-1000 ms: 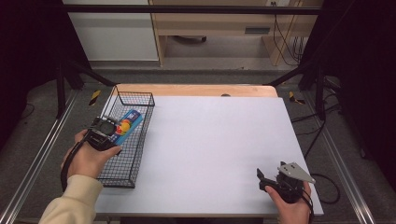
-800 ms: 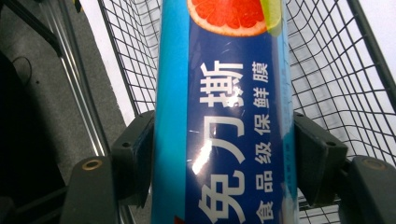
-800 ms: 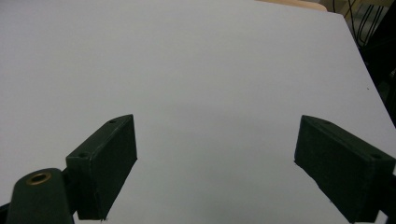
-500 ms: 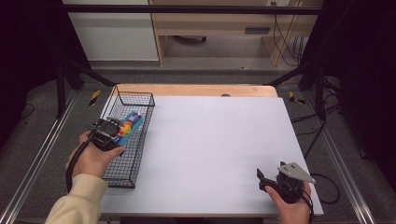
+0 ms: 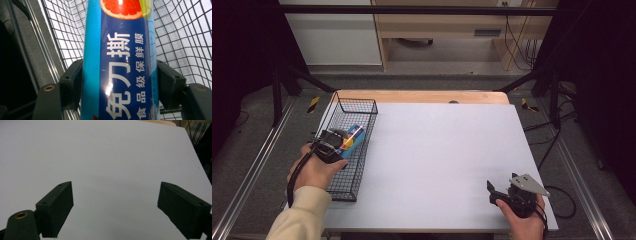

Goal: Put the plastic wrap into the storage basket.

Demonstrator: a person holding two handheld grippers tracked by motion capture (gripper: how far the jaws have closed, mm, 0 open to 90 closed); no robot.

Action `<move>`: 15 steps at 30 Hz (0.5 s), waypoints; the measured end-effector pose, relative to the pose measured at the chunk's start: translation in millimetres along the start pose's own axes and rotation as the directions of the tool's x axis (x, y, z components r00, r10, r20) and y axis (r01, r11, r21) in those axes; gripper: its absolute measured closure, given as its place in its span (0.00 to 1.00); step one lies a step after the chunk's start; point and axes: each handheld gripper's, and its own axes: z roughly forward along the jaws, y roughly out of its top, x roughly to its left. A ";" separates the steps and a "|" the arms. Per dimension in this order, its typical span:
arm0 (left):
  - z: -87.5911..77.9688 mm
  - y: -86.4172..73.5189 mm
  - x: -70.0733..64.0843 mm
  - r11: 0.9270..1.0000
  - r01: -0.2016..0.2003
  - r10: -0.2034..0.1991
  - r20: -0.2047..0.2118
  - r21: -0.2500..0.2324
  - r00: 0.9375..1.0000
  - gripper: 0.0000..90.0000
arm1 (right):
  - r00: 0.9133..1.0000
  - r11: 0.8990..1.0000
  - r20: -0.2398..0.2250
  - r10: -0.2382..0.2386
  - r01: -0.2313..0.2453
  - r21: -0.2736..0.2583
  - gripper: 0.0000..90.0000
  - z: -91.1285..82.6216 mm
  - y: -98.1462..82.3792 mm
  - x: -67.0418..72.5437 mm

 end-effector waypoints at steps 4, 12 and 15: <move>3.9 1.7 -1.7 1.000 0.000 0.000 -0.010 0.018 1.000 0.36 | 1.000 1.000 -0.002 -0.003 0.003 0.001 0.15 0.4 -0.1 0.1; 9.3 2.6 -2.8 0.999 -0.010 0.011 -0.022 0.052 1.000 0.36 | 1.000 1.000 -0.005 -0.002 0.002 0.000 0.15 0.2 0.1 0.2; 10.0 3.2 -2.7 0.998 -0.011 0.012 -0.021 0.059 1.000 0.36 | 1.000 1.000 -0.005 -0.001 0.001 0.001 0.15 0.2 0.1 0.2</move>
